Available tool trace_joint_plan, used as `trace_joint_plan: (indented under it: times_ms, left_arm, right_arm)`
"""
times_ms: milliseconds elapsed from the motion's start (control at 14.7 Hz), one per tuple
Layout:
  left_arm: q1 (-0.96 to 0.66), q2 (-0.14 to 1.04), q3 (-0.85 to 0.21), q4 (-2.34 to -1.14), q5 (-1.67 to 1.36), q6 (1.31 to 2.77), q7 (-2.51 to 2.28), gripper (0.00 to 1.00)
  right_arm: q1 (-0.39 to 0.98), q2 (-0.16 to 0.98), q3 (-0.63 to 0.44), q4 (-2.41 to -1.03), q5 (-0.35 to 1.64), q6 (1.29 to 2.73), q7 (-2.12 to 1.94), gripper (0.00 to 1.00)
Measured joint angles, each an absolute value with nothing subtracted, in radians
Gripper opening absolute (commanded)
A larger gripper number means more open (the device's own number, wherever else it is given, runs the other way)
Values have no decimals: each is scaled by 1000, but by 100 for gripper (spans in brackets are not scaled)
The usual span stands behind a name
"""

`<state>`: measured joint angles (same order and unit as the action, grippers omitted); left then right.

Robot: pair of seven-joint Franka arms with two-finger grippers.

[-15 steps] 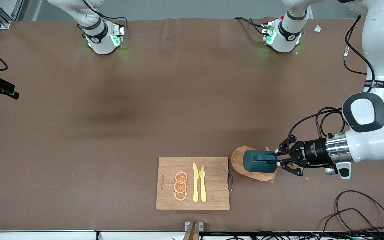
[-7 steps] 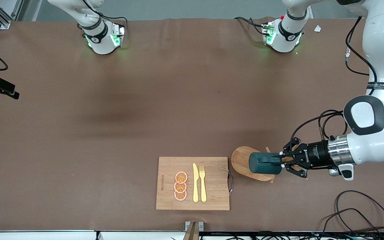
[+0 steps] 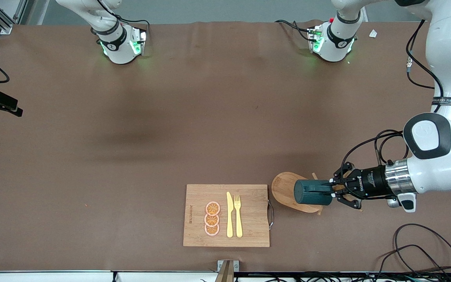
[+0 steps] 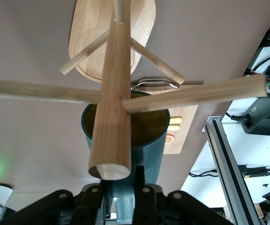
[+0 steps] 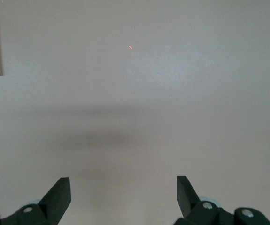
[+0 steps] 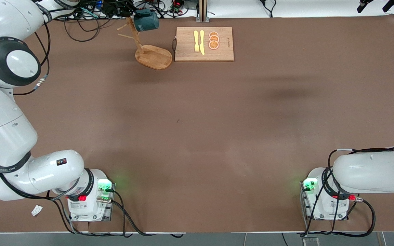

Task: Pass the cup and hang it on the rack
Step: 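Lower the mug onto a rack peg with the left gripper, then open the left gripper and pull it away from the mug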

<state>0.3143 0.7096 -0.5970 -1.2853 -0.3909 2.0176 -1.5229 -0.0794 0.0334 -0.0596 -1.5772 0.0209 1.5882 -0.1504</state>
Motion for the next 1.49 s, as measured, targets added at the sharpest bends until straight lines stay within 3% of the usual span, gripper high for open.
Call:
trace_joint_plan:
  times_ms: [136, 408, 476, 883, 1087, 1495]
  left_arm:
    - [314, 711, -595, -1285, -391, 2018, -1523, 21]
    - [315, 712, -595, -1285, -391, 2018, -1523, 92]
    - [315, 712, -595, -1285, -391, 2018, -1523, 100]
    - [314, 698, -607, -1268, -388, 2019, -1517, 100]
    - [316, 634, -655, -1258, -297, 2015, -1471, 100]
    - [313, 466, -745, -1258, -28, 1822, -1208, 100]
  right_arm:
    - [-79, 33, -60, -1577, 18, 1588, -150, 100]
    - [-79, 33, -59, -1577, 17, 1588, -150, 100]
    - [-79, 33, -59, -1577, 16, 1588, -150, 100]
    - [-79, 33, -59, -1577, 16, 1588, -151, 100]
    - [-79, 33, -59, -1576, 16, 1588, -151, 100]
    - [-79, 33, -59, -1574, 16, 1588, -151, 100]
